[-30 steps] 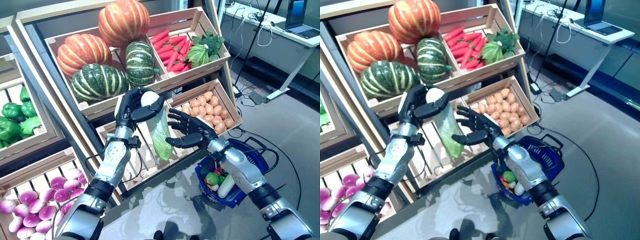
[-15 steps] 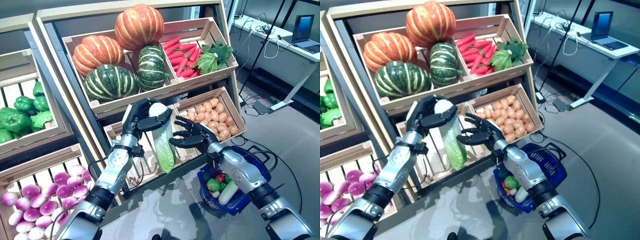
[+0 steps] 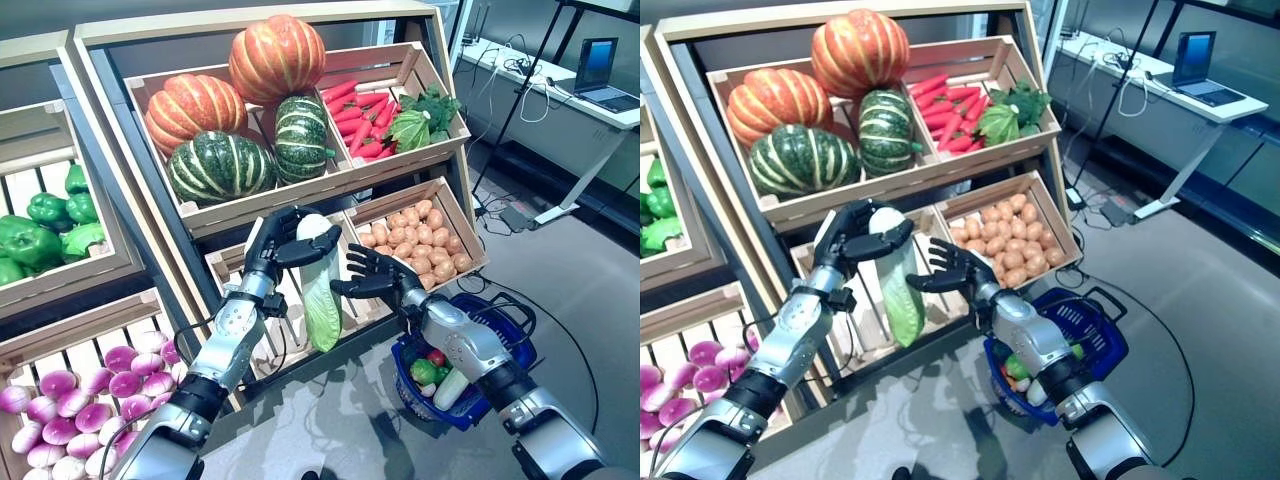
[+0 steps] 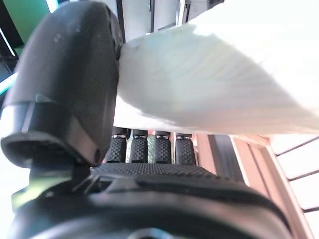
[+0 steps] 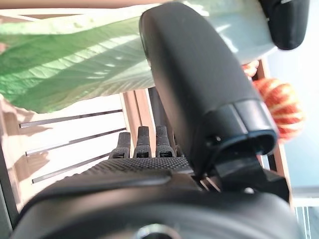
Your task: Put vegetables into the basket
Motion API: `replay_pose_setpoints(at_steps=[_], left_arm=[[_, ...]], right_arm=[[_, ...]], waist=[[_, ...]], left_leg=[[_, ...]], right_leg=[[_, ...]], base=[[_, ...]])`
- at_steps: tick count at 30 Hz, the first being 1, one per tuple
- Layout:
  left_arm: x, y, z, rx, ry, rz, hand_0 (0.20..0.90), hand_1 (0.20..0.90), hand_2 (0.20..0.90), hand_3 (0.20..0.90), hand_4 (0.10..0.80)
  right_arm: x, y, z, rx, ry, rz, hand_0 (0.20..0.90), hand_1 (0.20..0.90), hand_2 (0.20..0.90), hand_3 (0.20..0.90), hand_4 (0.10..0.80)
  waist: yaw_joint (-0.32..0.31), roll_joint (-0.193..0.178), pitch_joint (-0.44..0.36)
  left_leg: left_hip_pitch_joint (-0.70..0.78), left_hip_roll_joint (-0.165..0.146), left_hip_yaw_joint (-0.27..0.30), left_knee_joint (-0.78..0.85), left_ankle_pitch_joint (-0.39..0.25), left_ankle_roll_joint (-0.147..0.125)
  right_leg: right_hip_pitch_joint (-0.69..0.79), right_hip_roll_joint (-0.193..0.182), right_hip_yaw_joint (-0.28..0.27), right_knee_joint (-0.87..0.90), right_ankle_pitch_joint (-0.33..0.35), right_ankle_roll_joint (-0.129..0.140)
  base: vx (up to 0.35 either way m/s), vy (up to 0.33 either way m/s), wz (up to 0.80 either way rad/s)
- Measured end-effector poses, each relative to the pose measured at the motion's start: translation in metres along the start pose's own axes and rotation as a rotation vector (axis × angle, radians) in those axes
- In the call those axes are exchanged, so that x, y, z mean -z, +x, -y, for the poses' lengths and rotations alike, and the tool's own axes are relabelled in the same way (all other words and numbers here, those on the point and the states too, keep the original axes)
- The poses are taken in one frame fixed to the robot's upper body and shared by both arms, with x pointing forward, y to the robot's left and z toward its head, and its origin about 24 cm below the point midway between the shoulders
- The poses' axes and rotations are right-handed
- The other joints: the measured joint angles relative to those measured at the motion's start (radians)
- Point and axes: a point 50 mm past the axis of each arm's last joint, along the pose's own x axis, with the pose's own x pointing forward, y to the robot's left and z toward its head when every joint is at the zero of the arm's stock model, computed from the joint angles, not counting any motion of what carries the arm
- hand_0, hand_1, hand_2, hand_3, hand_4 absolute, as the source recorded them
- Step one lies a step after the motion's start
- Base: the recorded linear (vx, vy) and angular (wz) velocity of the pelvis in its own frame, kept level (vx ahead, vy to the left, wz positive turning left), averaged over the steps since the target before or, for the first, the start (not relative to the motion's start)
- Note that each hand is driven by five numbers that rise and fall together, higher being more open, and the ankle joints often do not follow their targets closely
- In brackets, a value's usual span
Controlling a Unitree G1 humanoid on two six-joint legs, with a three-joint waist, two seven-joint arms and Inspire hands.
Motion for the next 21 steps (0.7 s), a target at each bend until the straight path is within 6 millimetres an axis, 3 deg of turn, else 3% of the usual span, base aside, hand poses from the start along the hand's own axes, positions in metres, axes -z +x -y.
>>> replay_pose_setpoints(at_steps=[5, 8, 10, 13, 21], left_arm=[[0.009, -0.005, -0.002, -0.003, 0.010, -0.052, 0.300, 0.300, 0.300, 0.300, 0.400], [0.012, -0.007, -0.003, -0.003, 0.017, -0.072, 0.300, 0.300, 0.300, 0.300, 0.400], [0.011, -0.007, -0.003, -0.005, 0.016, -0.070, 0.300, 0.300, 0.300, 0.300, 0.400], [0.012, -0.008, -0.003, -0.005, 0.015, -0.073, 0.300, 0.300, 0.300, 0.300, 0.400], [0.018, -0.013, -0.001, 0.048, -0.023, -0.094, 0.300, 0.300, 0.300, 0.300, 0.400]], right_arm=[[0.001, 0.001, 0.000, 0.013, -0.153, -0.018, 0.900, 0.900, 0.900, 0.900, 0.800], [-0.009, 0.000, -0.006, 0.019, -0.329, 0.021, 0.900, 0.900, 0.900, 0.900, 0.800], [-0.012, -0.001, -0.008, 0.018, -0.358, 0.033, 0.900, 0.900, 0.900, 0.900, 0.800], [-0.010, -0.001, -0.010, 0.009, -0.336, 0.013, 0.900, 0.900, 0.900, 0.900, 0.800], [0.020, -0.003, 0.004, -0.126, 0.082, -0.136, 0.900, 0.900, 0.900, 0.900, 0.800]], waist=[[0.005, 0.000, 0.000], [0.006, 0.000, 0.000], [0.005, 0.000, 0.000], [0.005, 0.000, 0.000], [0.011, 0.000, 0.000]], left_leg=[[-0.003, -0.001, -0.016, 0.000, 0.004, 0.001], [-0.004, -0.001, -0.017, 0.000, 0.005, 0.001], [-0.004, -0.001, -0.017, 0.000, 0.006, 0.000], [-0.004, -0.001, -0.017, 0.000, 0.006, 0.000], [-0.002, -0.001, -0.020, 0.000, 0.006, 0.000]], right_leg=[[0.002, -0.001, 0.002, 0.000, 0.000, 0.000], [0.002, -0.001, 0.002, 0.000, 0.000, 0.001], [0.002, -0.001, 0.003, 0.000, 0.000, 0.001], [0.002, -0.001, 0.003, 0.000, 0.000, 0.001], [0.006, -0.001, -0.001, 0.000, 0.000, 0.001]], base=[[0.010, 0.010, 0.09], [0.000, 0.000, 0.00], [0.000, 0.000, 0.00], [0.000, 0.000, 0.00], [0.001, 0.000, 0.00]])
